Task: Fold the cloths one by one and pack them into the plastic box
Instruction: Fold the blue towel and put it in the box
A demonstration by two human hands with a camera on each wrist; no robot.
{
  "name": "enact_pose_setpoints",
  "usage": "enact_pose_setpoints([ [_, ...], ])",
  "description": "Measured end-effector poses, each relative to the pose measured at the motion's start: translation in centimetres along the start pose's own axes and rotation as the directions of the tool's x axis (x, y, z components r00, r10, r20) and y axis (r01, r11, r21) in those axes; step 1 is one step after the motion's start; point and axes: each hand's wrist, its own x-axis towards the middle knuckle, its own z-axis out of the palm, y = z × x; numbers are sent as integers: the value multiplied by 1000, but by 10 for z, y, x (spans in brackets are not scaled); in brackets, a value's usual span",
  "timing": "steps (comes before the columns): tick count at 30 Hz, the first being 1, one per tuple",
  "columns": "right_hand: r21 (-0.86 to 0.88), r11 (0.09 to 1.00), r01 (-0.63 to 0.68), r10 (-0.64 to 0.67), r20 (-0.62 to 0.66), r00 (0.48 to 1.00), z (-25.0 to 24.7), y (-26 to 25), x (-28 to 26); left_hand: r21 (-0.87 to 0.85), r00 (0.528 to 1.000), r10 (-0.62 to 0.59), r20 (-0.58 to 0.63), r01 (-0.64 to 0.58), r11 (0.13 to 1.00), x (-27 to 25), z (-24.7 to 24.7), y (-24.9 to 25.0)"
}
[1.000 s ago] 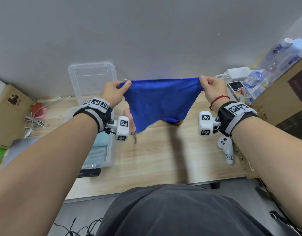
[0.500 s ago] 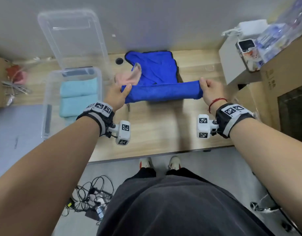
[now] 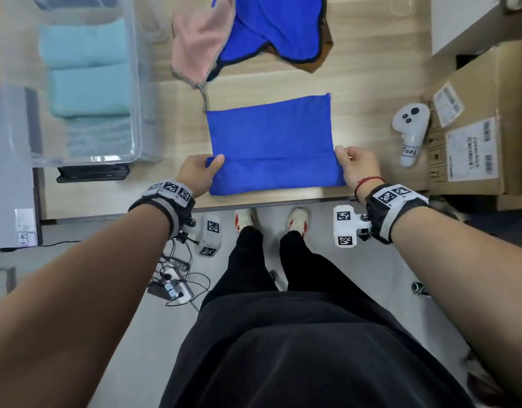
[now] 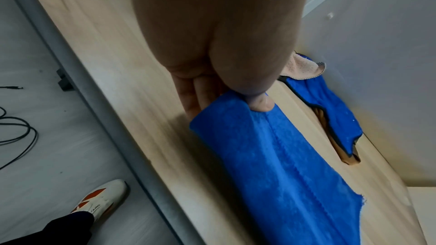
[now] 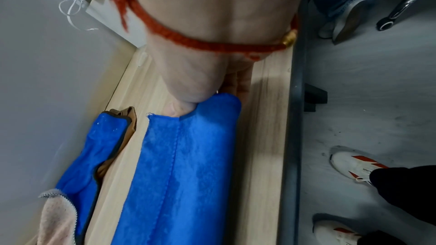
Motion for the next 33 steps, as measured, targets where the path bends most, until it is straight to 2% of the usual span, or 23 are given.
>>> enact_pose_setpoints([
  [8,34,996,81,-81,-7,997,-4,-12,24,-106,999,-9,-41,5,994,12,-2,2],
  [16,80,992,102,-101,-18,995,-1,-34,65,-30,981,4,-195,-10,1000,33,-8,13],
  [24,-3,996,87,-87,-27,996,3,-51,90,-77,973,-20,-229,3,997,61,-14,12],
  [28,-29,998,60,-61,-31,998,8,-54,100,-43,973,-33,-228,24,999,71,-17,14],
  [33,-156,987,39,-47,-49,998,11,-62,109,26,971,-36,-236,43,999,80,-20,22],
])
